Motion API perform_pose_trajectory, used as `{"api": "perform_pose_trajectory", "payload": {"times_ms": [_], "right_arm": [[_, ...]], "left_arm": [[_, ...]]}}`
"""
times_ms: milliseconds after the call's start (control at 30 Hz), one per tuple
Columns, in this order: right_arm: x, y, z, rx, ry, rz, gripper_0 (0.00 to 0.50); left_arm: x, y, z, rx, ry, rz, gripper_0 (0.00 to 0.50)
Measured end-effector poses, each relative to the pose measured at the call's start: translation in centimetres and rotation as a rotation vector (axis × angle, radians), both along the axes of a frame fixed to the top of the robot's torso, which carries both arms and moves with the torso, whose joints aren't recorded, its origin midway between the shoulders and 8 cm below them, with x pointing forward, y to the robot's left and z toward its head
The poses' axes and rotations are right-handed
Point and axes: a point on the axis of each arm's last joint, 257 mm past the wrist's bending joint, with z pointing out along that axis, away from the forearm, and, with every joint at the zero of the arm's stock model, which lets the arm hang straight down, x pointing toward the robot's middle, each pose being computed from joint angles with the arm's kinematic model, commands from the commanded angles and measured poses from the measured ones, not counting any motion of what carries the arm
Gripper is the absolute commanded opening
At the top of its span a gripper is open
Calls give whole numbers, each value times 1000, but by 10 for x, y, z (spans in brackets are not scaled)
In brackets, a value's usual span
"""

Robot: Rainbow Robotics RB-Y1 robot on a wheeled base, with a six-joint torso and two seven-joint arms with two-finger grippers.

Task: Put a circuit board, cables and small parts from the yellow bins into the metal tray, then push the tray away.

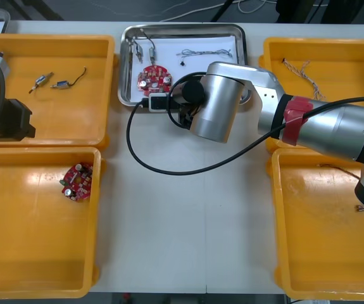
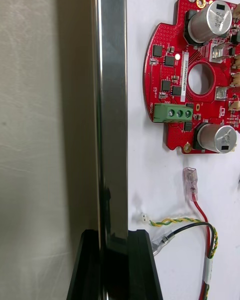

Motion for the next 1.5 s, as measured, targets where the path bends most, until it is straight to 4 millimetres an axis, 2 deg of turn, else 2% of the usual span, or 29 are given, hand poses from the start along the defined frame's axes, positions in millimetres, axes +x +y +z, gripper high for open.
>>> {"api": "perform_pose_trajectory", "payload": {"times_ms": [400, 433, 500, 533, 600, 633, 700, 733, 767, 1033, 1500], "right_arm": [[13, -5, 7, 16, -22, -6, 0], [13, -5, 7, 16, -22, -6, 13], [13, -5, 7, 16, -22, -6, 152], [13, -5, 7, 16, -22, -6, 188], [13, -5, 7, 16, -22, -6, 315], [13, -5, 7, 16, -22, -6, 340], [13, -5, 7, 16, -22, -6, 433], [13, -5, 7, 16, -23, -6, 452], [13, -5, 9, 16, -25, -5, 500], [6, -7, 9, -14, -10, -28, 500], [-26, 12, 28, -37, 22, -32, 500]], "left_arm": [[0, 0, 0, 0, 0, 0, 500], [0, 0, 0, 0, 0, 0, 500], [0, 0, 0, 0, 0, 0, 500], [0, 0, 0, 0, 0, 0, 500], [0, 0, 0, 0, 0, 0, 500], [0, 0, 0, 0, 0, 0, 500], [0, 0, 0, 0, 0, 0, 500], [0, 0, 0, 0, 0, 0, 500], [0, 0, 0, 0, 0, 0, 500], [0, 0, 0, 0, 0, 0, 500], [0, 0, 0, 0, 0, 0, 500]]}}
